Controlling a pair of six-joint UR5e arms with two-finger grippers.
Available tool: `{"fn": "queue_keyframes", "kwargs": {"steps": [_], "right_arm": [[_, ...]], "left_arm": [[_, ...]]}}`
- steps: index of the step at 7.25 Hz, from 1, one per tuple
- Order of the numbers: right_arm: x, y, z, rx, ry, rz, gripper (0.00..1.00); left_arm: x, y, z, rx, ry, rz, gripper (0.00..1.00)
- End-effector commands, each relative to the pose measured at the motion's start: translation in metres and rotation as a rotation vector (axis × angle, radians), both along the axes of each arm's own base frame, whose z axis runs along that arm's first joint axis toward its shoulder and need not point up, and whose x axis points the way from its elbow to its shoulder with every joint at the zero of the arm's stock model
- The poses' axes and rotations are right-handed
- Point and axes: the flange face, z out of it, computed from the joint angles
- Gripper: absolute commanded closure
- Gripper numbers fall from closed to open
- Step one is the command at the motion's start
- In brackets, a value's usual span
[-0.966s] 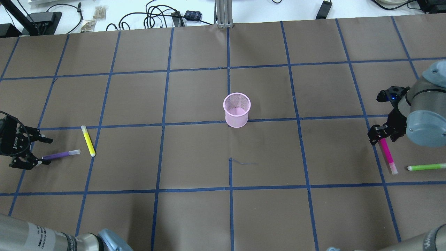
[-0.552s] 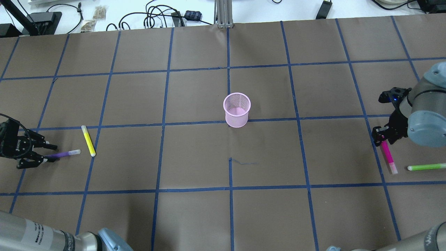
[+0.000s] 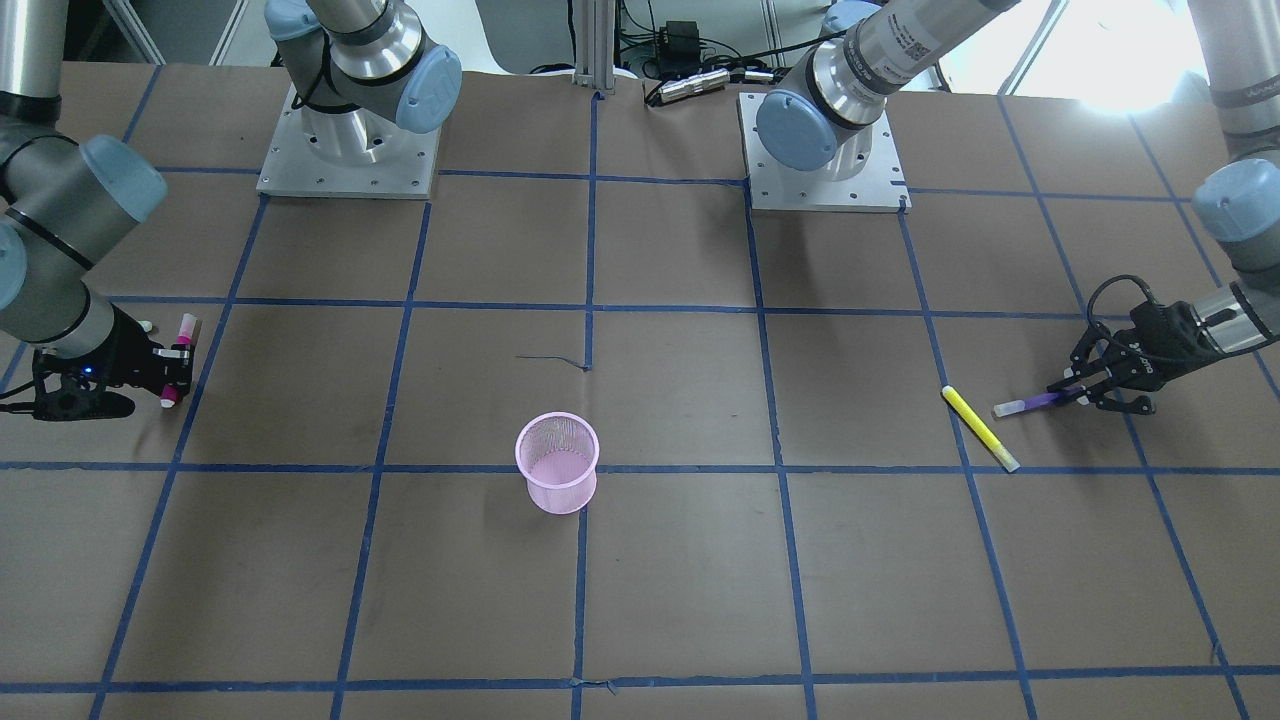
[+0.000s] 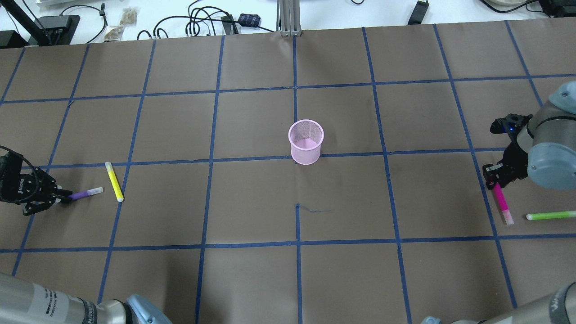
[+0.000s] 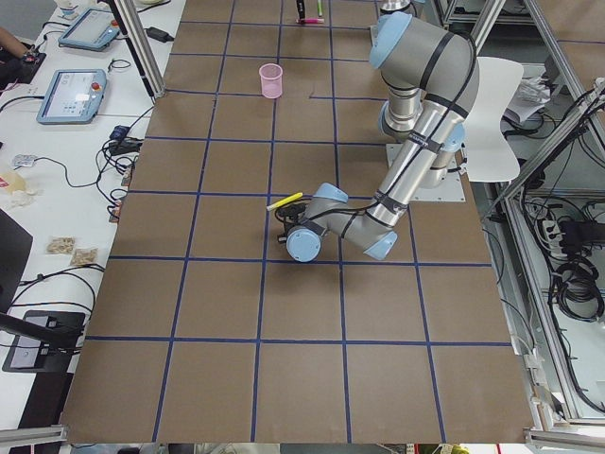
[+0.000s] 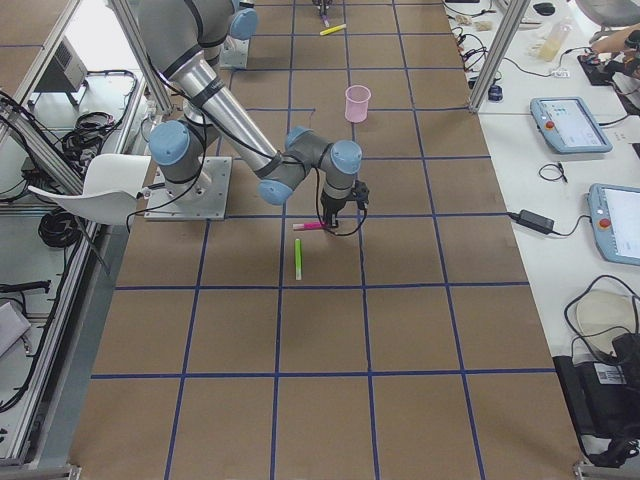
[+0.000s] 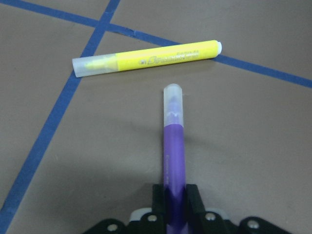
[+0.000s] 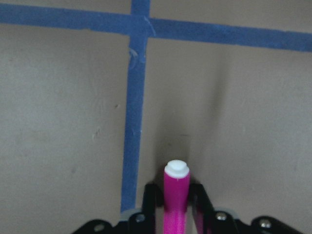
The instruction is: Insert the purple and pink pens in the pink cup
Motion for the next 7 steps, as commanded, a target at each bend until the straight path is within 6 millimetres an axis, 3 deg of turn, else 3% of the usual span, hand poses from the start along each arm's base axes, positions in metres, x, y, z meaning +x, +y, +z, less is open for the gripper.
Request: {"fn": "queue_keyframes", "kwargs": {"steps": [1,2,3,4,5,7], "right_arm": [[-0.001,0.0,0.002,0.001,0.009,-0.003,1.0],[-0.001,0.0,0.008,-0.007,0.015,-0.012,1.0],[-0.001,-0.007,0.023,-0.042,0.024,-0.012,1.0],[0.006,-0.018,0.057,-0.111,0.038,-0.022,1.0],[0.036,-0.027,0.087,-0.209,-0.013,0.014,1.0],[0.115,-0.033,0.146,-0.373,-0.077,0.083,1.0]], "left_arm": [[0.007,-0.02,0.053,0.019,-0.045,0.103,1.0],[-0.01,-0.035,0.084,0.047,-0.052,0.115,1.0],[-0.041,-0.047,0.12,0.088,-0.07,0.158,1.0],[-0.068,-0.052,0.159,0.112,-0.088,0.215,1.0],[-0.111,-0.059,0.199,0.158,-0.103,0.281,1.0],[-0.207,-0.07,0.268,0.208,-0.167,0.418,1.0]]}}
